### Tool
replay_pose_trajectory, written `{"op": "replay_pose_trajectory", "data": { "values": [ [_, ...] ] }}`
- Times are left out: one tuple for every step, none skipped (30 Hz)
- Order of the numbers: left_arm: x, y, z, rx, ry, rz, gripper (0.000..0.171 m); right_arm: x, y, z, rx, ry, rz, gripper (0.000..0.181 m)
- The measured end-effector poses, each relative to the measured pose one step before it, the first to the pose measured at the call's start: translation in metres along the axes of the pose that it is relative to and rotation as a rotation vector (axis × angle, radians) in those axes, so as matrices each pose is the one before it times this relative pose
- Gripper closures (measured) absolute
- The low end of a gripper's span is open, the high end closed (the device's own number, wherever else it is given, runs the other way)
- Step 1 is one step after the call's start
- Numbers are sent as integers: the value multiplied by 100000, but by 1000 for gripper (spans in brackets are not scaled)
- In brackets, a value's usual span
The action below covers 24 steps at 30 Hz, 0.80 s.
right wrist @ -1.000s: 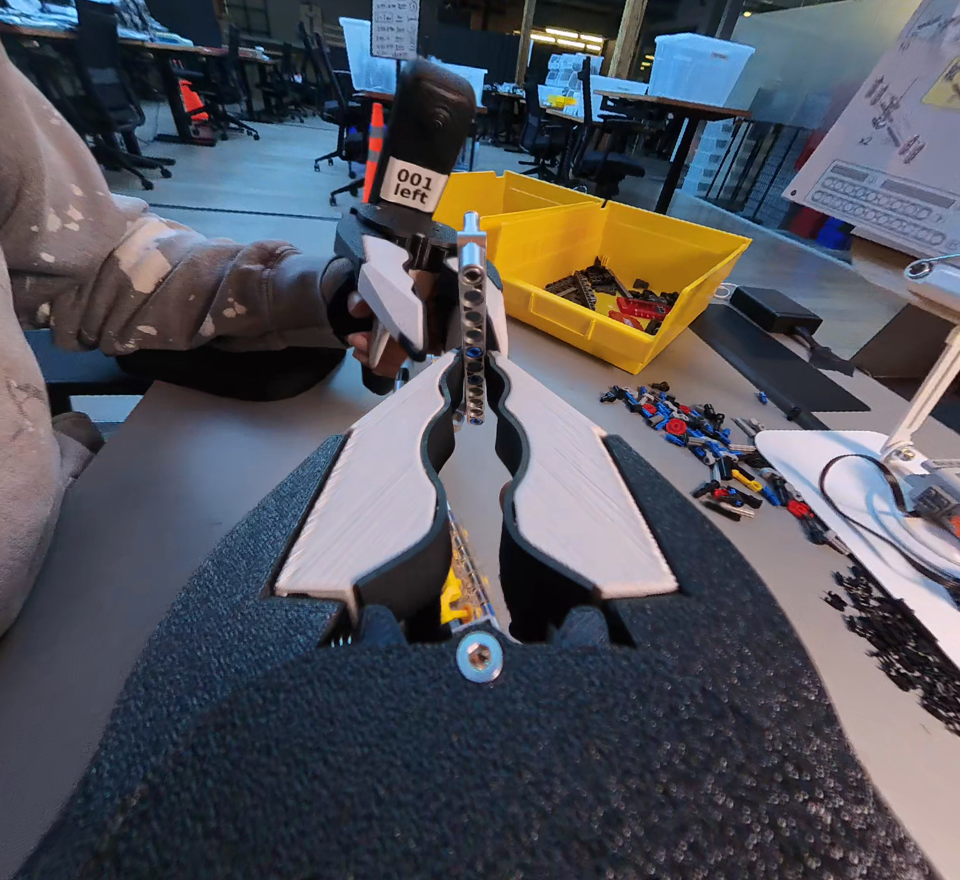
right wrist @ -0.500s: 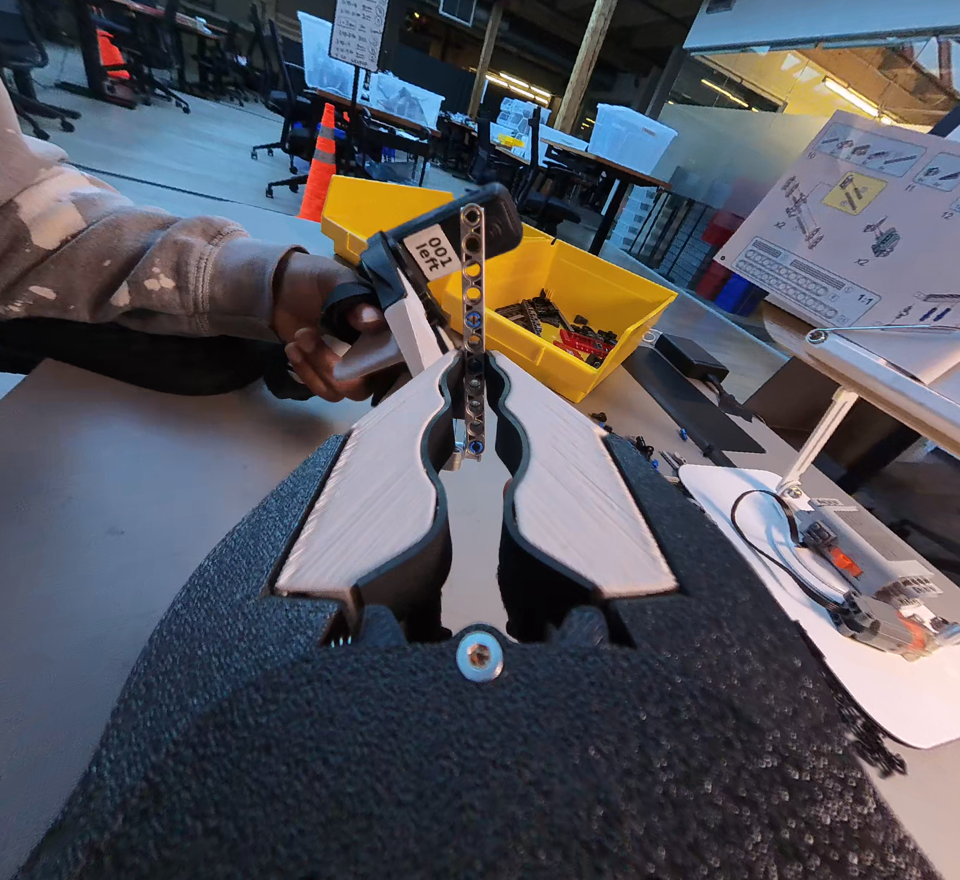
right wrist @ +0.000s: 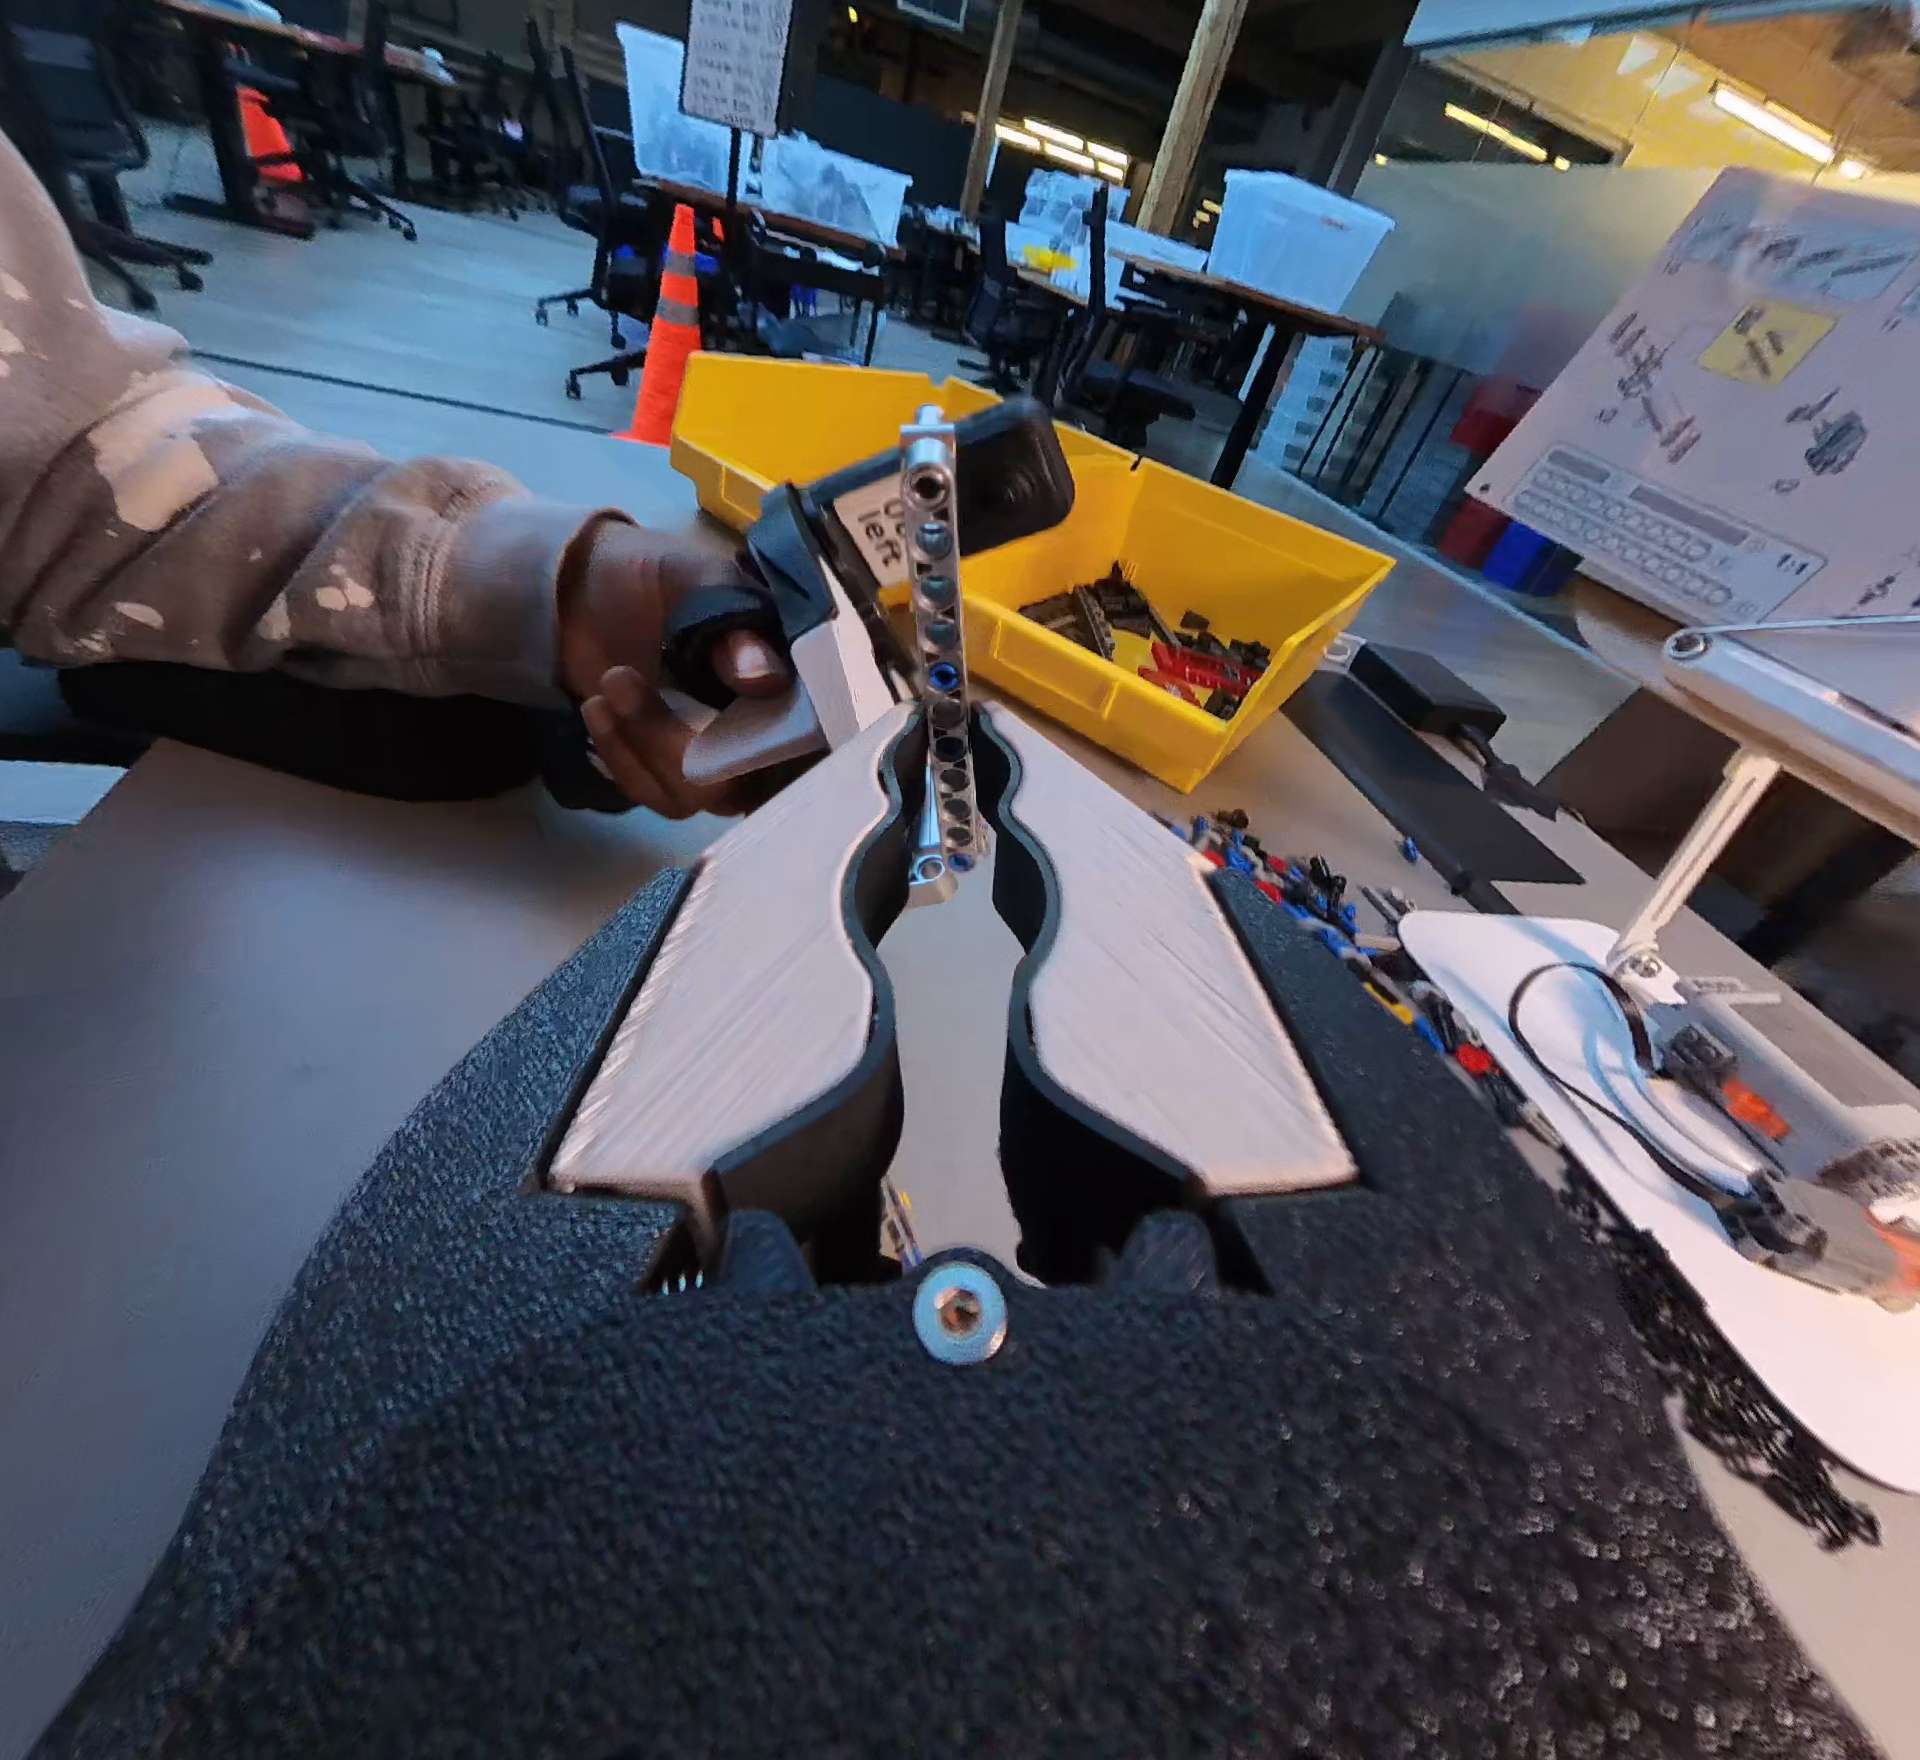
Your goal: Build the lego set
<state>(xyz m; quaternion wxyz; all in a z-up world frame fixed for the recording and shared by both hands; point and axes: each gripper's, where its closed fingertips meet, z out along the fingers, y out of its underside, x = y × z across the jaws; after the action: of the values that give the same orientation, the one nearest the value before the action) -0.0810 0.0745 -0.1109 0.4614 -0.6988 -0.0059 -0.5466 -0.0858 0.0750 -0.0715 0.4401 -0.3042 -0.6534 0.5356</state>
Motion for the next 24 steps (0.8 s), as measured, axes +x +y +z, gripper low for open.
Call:
{"op": "replay_pose_trajectory", "data": {
  "values": [
    [-752,72,-173,-1117,-6118,2560,164,116,753,117,-4351,525,-403,174],
    [-849,72,-225,-1295,-6714,2644,164,100,751,113,-4821,723,-1524,173],
    [-980,36,-245,-999,-7271,2382,165,158,577,129,-3943,1687,-2666,173],
    [-1047,58,-220,-982,-7383,2018,165,212,416,141,-3495,2395,-3145,173],
    [-961,98,-171,-939,-6415,1730,165,69,210,164,-2750,1786,-3213,173],
    [-754,69,-104,-590,-4716,955,165,-1,98,209,-2357,1509,-3069,172],
    [-505,35,-65,-240,-2973,136,165,53,286,282,-3654,1982,-3221,172],
    [-342,-52,-52,268,-1721,-440,165,13,502,353,-4897,1950,-4122,173],
    [-277,-105,-59,651,-1332,-620,166,-21,461,354,-4258,2148,-4750,172],
    [-251,-114,-59,609,-1247,-361,166,-36,283,304,-2938,2275,-4410,173],
    [-211,-113,-58,575,-1009,-269,166,-138,53,242,-1352,1580,-3181,174],
    [-171,-87,-61,530,-688,-364,166,-39,22,219,-1056,1821,-2342,174],
    [-168,-57,-63,406,-611,-431,166,-27,77,191,-1299,1338,-2016,174],
    [-179,-49,-66,342,-664,-390,166,-34,123,183,-1330,874,-1787,174],
    [-174,-58,-74,353,-779,-196,166,-10,210,204,-2082,850,-1983,174],
    [-149,-97,-62,447,-791,-33,166,-16,227,210,-2326,1103,-2945,173],
    [-97,-94,-38,412,-508,-64,166,14,211,218,-2210,1413,-2877,173],
    [-37,-89,-34,406,-162,-118,166,11,149,213,-1575,1271,-1931,173],
    [-53,-84,-34,507,-282,146,166,15,14,160,-472,757,-814,174],
    [-69,-126,-77,715,-433,819,166,75,-2,81,103,117,-14,174],
    [70,-179,-134,936,249,1879,165,227,-75,-8,976,-134,1255,174],
    [250,-292,-217,1227,1224,2639,164,373,-66,-70,1613,-483,3133,174],
    [414,-509,-331,2105,2127,2937,162,422,-57,-95,2203,-1280,5527,174],
    [617,-685,-431,2656,2955,3764,156,386,-81,-115,3132,-2495,7270,174]
  ]
}}
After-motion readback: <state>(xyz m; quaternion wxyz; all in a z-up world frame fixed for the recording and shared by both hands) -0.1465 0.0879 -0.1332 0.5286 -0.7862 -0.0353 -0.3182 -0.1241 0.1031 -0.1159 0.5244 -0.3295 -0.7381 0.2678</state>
